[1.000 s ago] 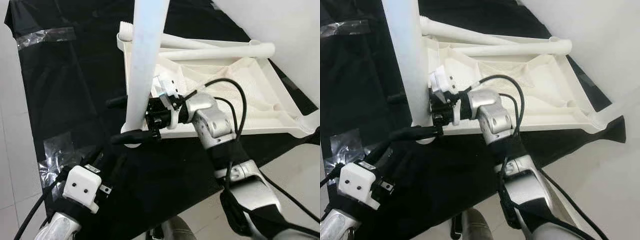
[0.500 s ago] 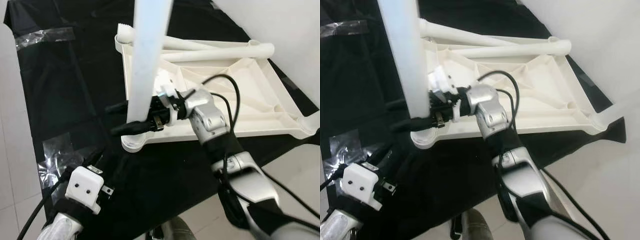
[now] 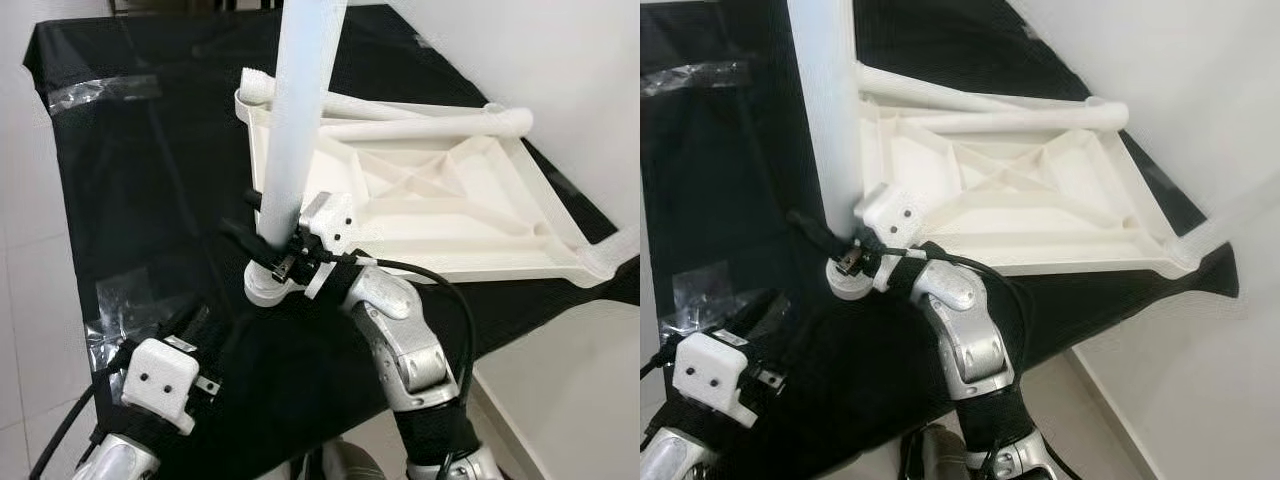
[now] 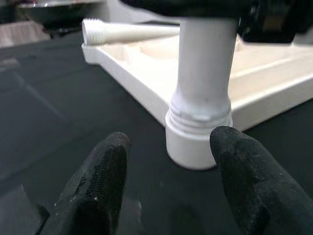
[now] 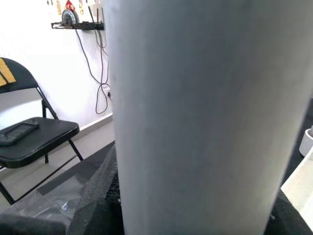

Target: Building children table

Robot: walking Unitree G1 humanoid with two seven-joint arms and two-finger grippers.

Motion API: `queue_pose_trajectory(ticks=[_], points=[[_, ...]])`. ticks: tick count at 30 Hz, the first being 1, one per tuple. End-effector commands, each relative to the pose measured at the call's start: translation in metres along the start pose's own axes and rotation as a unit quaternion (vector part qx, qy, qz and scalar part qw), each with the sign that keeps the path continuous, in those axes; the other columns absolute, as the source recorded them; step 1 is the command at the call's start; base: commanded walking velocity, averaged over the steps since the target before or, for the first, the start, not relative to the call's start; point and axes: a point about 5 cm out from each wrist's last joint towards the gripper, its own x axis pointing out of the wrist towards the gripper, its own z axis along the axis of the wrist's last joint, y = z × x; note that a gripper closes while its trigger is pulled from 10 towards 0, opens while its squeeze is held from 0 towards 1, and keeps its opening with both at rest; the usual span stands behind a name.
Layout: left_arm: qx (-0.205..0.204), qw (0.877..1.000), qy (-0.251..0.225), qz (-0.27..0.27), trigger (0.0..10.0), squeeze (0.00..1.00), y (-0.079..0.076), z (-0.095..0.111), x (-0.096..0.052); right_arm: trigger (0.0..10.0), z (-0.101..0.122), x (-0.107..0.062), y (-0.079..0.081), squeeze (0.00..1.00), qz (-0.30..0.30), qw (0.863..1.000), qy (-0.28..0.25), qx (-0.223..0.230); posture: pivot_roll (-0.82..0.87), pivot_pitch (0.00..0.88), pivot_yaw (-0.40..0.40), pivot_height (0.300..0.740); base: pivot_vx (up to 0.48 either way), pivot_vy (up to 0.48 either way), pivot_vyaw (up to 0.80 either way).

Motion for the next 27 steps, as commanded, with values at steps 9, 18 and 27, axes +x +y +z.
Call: queue_pose_trajectory(ticks=[9, 18, 27], points=[[-0.008, 1.000, 0.008, -0.002, 10.0, 0.00, -0.004, -0.002, -0.002, 10.0, -0.025, 0.014, 0.020, 1.00, 0.027, 0.996, 0.058, 0.059, 0.25, 0.287, -0.196, 0.740, 0.000, 0.000, 0.00], [-0.009, 1.000, 0.007, -0.003, 10.0, 0.00, -0.004, -0.003, 0.000, 10.0, -0.003, 0.010, 0.006, 0.00, 0.242, 0.970, 0.018, 0.019, 0.27, 0.278, -0.201, 0.740, 0.000, 0.000, 0.00], [-0.008, 1.000, 0.009, 0.000, 10.0, 0.00, -0.006, -0.003, -0.002, 3.7, 0.003, 0.020, -0.008, 0.00, 0.390, 0.920, 0.039, 0.008, 0.30, 0.285, -0.201, 0.740, 0.000, 0.000, 0.00]])
